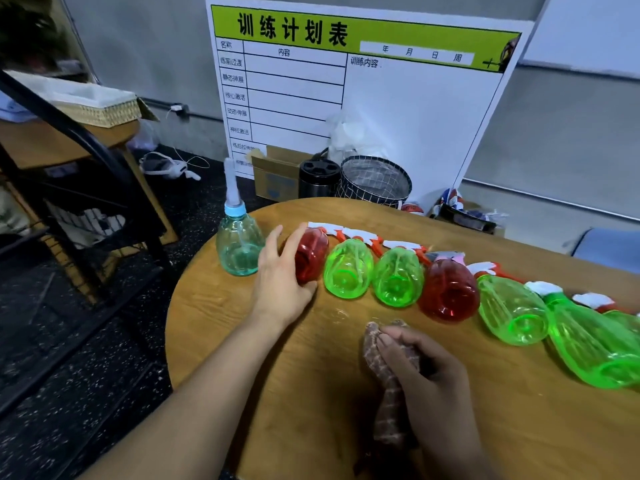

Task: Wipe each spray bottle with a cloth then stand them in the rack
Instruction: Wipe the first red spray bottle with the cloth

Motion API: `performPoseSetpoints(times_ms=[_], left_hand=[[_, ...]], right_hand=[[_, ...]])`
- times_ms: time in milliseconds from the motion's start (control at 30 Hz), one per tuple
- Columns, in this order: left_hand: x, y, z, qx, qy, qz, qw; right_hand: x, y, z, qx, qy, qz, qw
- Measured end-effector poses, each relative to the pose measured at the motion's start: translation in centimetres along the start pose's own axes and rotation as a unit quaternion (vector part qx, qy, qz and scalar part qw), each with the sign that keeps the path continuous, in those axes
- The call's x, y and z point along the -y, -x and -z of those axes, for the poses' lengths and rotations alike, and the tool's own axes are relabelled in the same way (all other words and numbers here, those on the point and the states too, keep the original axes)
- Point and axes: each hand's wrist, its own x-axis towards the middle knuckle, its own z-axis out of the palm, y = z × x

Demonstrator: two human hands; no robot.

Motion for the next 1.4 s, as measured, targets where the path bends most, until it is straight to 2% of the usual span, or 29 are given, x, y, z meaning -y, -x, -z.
performPoseSetpoints(times_ms=[100,300,400,467,533,633,700,833,933,1100,1267,1400], left_hand=[[0.1,-0.8,-1.0,-0.032,0.003,0.013,0.999],[-0.8,0.8,-0.4,-0.115,0.033,-0.032,0.992],[-3.1,2.9,1.9,-0.166,0.089,-0.083,0.978],[-5.7,5.2,3.0,-0.173,0.155,-0.106,0.967],[-8.4,7.8,2.9,-0.140,0.281,-0.083,0.946],[-12.9,12.9,1.4,-0.020,0.495,-0.010,0.868],[-15.3,16.5,-0.4,0.025,0.560,0.016,0.828],[-17.8,22.2,-3.5,0.131,0.610,0.044,0.780],[-17.5,23.7,-4.9,0.213,0.582,0.031,0.784],[-16.5,24.3,-5.7,0.308,0.528,0.007,0.791],[-16.9,25.2,-6.3,0.334,0.514,0.021,0.790],[-16.7,24.9,-6.3,0.331,0.522,0.024,0.786]], right_hand=[[-0.5,0.0,0.8,-0.007,-0.017,-0.009,1.000],[-0.9,0.4,2.5,-0.020,-0.031,-0.012,0.999],[-0.6,0.9,3.3,-0.041,-0.043,-0.018,0.998],[-0.1,1.4,4.1,-0.055,-0.063,-0.028,0.996],[0.5,1.8,5.0,-0.065,-0.090,-0.044,0.993],[1.5,3.4,6.9,-0.099,-0.158,-0.069,0.980],[2.4,4.9,8.0,-0.111,-0.222,-0.075,0.966],[2.7,8.4,11.2,-0.154,-0.309,-0.093,0.934],[2.1,9.9,13.8,-0.206,-0.308,-0.106,0.923],[1.5,11.1,16.1,-0.223,-0.237,-0.078,0.942],[0.2,10.7,16.3,-0.196,-0.107,-0.019,0.974],[-1.1,10.5,16.3,-0.177,-0.057,0.016,0.982]])
